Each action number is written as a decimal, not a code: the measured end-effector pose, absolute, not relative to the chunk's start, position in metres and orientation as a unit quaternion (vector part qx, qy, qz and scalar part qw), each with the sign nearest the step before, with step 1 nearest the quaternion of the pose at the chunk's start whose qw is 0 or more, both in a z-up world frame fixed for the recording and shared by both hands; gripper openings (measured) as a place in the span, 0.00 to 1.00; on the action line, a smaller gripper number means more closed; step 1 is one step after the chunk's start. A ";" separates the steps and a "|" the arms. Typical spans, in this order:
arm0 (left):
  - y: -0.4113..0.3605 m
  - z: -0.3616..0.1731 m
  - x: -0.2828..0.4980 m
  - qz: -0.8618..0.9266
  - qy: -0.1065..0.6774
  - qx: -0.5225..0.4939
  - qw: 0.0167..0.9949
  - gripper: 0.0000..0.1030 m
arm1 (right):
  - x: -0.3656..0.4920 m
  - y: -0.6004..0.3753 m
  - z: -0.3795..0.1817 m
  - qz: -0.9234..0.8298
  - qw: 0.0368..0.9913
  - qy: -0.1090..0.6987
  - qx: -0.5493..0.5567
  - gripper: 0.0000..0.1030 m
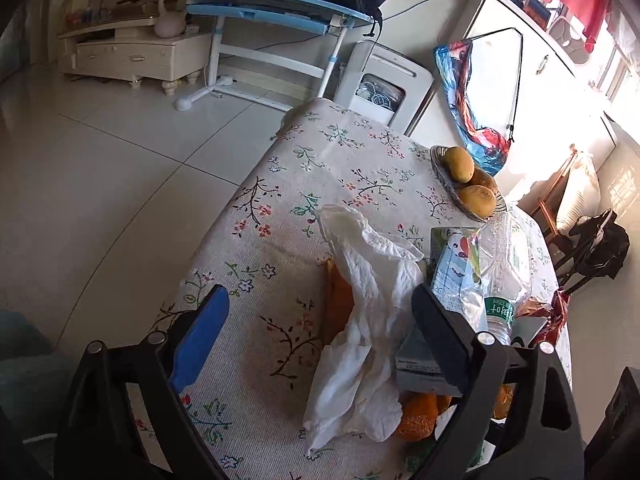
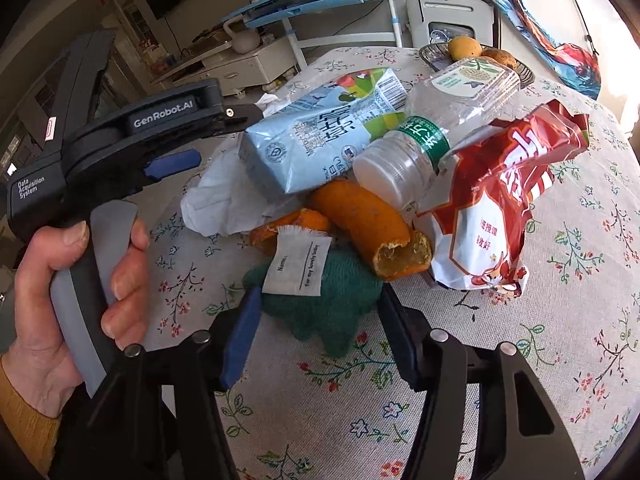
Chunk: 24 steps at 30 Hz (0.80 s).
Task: Collect trash
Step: 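Grasp the white plastic bag on the table with the left tool, then grasp the green knitted toy with the right tool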
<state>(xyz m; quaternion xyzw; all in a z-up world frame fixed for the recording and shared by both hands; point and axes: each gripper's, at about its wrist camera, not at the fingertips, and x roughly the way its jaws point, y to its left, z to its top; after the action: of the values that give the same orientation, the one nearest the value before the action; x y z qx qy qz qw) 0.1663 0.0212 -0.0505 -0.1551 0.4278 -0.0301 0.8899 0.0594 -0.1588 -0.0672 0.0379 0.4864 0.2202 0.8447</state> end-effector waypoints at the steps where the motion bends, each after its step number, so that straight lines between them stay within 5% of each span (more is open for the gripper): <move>1: 0.020 -0.053 0.169 -0.038 0.437 -0.159 0.885 0.61 | 0.058 -0.158 -0.066 0.221 0.845 0.486 0.034 0.54; 4: 0.013 -0.059 0.172 -0.070 0.458 -0.152 0.873 0.20 | 0.054 -0.160 -0.066 0.223 0.843 0.488 0.033 0.49; 7: 0.007 -0.055 0.164 -0.087 0.453 -0.142 0.876 0.11 | 0.048 -0.166 -0.064 0.227 0.842 0.488 0.041 0.41; 21: 0.045 -0.047 0.086 -0.126 0.480 -0.180 0.849 0.10 | 0.008 -0.191 -0.057 0.251 0.834 0.489 0.044 0.17; 24: 0.051 -0.058 0.084 -0.105 0.493 -0.174 0.846 0.25 | 0.006 -0.194 -0.058 0.249 0.834 0.491 0.044 0.17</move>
<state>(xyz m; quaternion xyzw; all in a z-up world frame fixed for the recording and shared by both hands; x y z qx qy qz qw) 0.0844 0.0513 -0.0580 -0.1743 0.4933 -0.1048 0.8458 0.0056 -0.1944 -0.0579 0.0436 0.4912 0.2491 0.8335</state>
